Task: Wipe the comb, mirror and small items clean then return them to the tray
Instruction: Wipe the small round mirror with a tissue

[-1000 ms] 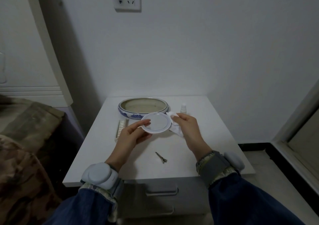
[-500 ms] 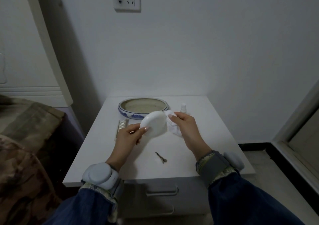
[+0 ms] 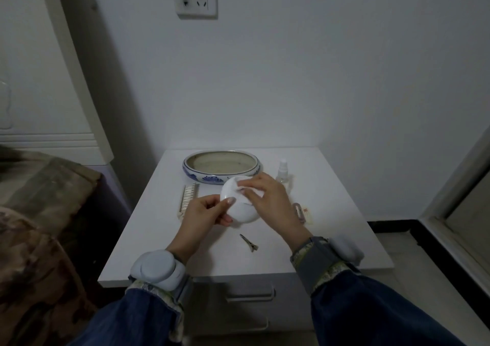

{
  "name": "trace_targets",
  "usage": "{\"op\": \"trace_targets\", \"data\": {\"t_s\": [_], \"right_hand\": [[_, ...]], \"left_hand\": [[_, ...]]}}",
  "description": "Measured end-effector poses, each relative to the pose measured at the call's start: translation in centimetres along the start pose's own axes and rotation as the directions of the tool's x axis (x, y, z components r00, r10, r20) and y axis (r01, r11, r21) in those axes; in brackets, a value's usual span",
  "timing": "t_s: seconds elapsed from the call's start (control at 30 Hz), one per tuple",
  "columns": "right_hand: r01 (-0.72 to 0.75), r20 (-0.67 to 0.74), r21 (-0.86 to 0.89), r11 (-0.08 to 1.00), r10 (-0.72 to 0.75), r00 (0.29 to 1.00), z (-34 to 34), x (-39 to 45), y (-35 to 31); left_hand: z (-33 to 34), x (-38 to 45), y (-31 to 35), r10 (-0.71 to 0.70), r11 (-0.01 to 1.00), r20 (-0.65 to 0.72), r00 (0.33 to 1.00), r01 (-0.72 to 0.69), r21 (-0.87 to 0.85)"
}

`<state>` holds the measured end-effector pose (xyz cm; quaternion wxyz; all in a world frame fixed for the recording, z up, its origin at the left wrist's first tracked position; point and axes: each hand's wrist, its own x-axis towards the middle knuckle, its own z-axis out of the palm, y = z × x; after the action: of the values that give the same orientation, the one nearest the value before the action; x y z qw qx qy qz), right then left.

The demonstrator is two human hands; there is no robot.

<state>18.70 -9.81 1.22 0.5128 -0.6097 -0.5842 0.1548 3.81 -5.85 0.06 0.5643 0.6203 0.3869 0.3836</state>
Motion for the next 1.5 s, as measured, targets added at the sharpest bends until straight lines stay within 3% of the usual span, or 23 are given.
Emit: {"op": "trace_targets", "data": {"t_s": [0.1, 0.23, 0.27, 0.43, 0.6, 0.77, 0.93, 1.13, 1.33, 1.5], "right_hand": [[-0.055, -0.181, -0.037, 0.998, 0.047, 0.982, -1.0, 0.3, 0.4], [0.019, 0.102, -0.009, 1.000, -0.018, 0.995, -0.1, -0.7, -0.2], [0.019, 0.117, -0.001, 1.000, -0.019, 0.993, 0.0, -0.8, -0.3], [-0.041, -0.119, 0.017, 0.999, 0.043, 0.992, -0.9, -0.3, 0.2], [0.076, 0.225, -0.022, 0.997, -0.070, 0.972, 0.2, -1.0, -0.4], [-0.003, -0.018, -0.005, 1.000, 0.003, 1.000, -0.6, -0.4, 0.5], [0.011, 0.233, -0.016, 1.000, -0.007, 0.973, -0.2, -0.8, -0.2], [-0.055, -0.094, -0.026, 0.998, 0.053, 0.994, -0.8, -0.2, 0.9], [0.045, 0.162, -0.049, 0.998, -0.037, 0.986, 0.3, -1.2, 0.0], [-0.033, -0.080, -0.050, 0.998, 0.029, 0.996, -0.6, -0.4, 0.5]], "left_hand": [[-0.2, 0.0, -0.1, -0.002, 1.000, -0.008, 1.000, 0.002, -0.012], [-0.4, 0.2, -0.2, -0.004, 0.999, -0.031, 1.000, 0.003, -0.048], [-0.4, 0.2, -0.2, -0.005, 0.998, -0.037, 0.999, 0.003, -0.055], [-0.5, 0.3, -0.4, -0.018, 0.996, -0.082, 0.996, 0.010, -0.088], [-0.6, 0.6, -0.5, -0.013, 0.992, -0.119, 0.993, -0.002, -0.124], [-0.6, 0.7, -0.7, -0.016, 0.989, -0.132, 0.991, -0.004, -0.146], [-0.6, 0.8, -0.7, -0.009, 0.991, -0.121, 0.993, -0.008, -0.135], [-0.6, 0.6, -0.9, 0.001, 0.996, -0.083, 0.997, -0.008, -0.090], [-0.6, 0.4, -0.8, -0.002, 0.996, -0.081, 0.997, -0.005, -0.092], [-0.6, 0.4, -0.5, 0.007, 0.998, -0.062, 0.998, -0.011, -0.063]]}}
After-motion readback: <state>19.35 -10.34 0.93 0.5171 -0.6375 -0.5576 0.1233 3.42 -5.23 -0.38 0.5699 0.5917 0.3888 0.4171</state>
